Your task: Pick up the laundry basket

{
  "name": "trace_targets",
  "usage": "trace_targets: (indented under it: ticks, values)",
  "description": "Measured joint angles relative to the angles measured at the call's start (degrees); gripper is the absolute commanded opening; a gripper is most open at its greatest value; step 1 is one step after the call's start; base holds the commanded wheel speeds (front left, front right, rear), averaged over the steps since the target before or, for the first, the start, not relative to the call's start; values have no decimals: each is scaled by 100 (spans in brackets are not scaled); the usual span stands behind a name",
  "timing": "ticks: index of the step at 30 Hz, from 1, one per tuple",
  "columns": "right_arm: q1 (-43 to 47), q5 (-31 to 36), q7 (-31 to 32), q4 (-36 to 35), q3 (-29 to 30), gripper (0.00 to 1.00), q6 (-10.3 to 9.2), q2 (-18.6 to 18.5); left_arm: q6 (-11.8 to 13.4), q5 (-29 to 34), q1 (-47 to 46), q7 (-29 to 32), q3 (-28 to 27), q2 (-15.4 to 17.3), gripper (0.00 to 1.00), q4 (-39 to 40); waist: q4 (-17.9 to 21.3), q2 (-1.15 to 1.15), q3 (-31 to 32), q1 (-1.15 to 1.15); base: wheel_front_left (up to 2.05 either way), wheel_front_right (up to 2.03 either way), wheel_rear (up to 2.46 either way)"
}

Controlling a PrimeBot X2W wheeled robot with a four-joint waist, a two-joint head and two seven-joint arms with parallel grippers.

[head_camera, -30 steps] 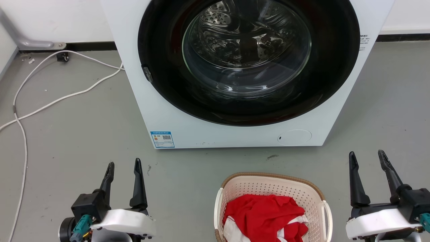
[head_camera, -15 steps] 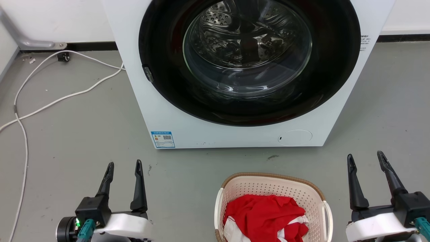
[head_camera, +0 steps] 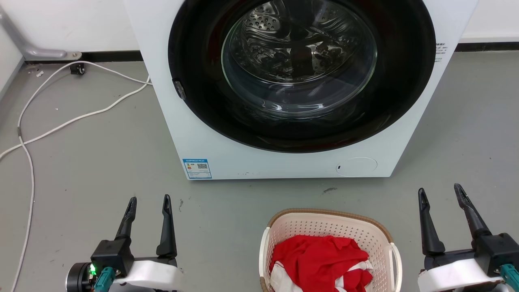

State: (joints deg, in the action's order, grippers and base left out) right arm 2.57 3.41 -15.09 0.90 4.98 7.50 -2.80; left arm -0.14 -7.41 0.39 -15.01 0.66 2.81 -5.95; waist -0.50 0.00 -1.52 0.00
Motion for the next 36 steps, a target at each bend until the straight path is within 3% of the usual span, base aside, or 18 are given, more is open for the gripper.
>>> trace_targets:
  ticks: [22,36]
  values:
    - [-38,57,-1,186,15,100,1,0,-129,2,-168,-5,102,1,100,-249,87,0,-141,0,0,0,0]
    - [-1127,826,-1,1879,358,100,1,-2,-493,-12,-1651,-5,862,3,100,-2084,289,0,-969,1,0,0,0]
